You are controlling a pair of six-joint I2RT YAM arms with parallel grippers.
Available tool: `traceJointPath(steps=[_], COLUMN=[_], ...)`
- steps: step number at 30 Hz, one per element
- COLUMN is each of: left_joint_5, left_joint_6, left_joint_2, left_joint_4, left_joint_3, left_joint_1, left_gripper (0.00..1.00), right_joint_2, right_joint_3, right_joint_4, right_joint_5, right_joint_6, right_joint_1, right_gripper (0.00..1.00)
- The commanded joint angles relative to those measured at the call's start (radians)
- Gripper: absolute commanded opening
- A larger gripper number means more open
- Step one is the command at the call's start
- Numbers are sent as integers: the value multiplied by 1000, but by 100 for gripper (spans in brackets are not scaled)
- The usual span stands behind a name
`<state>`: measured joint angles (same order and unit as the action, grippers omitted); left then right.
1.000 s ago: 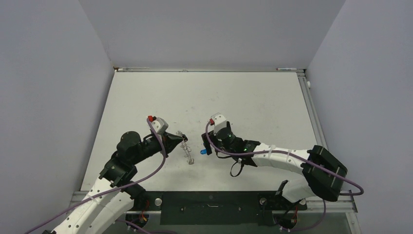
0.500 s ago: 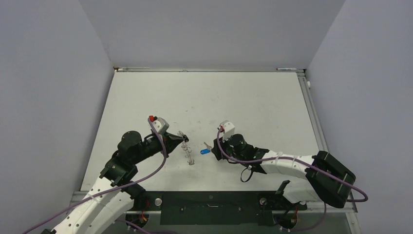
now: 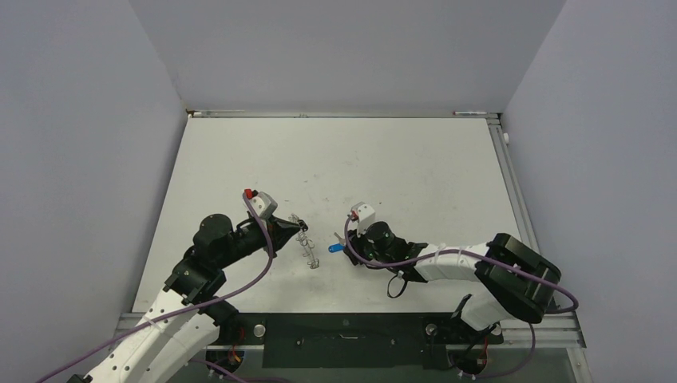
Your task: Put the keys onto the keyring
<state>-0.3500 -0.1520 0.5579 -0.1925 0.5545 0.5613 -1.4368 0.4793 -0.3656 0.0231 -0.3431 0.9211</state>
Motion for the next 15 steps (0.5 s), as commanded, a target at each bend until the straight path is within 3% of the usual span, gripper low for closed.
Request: traceJointPath(steps=[1, 10, 15], left_joint_5=[9, 6, 7], left_joint_6=[8, 8, 8], left_joint_2=[-3, 1, 0], left_joint_4=[33, 34, 33], left_joint_3=[51, 51, 51], left_joint_1=[5, 5, 5], left_gripper=[0, 0, 0], right_joint_2=[-42, -85, -123], right_joint_3=[45, 65, 81], right_joint_4=[-81, -92, -87], right_joint_5=[-16, -60, -73], right_joint_6=[12, 22, 37], right_joint_1=[19, 33, 35], right_gripper=[35, 32, 25])
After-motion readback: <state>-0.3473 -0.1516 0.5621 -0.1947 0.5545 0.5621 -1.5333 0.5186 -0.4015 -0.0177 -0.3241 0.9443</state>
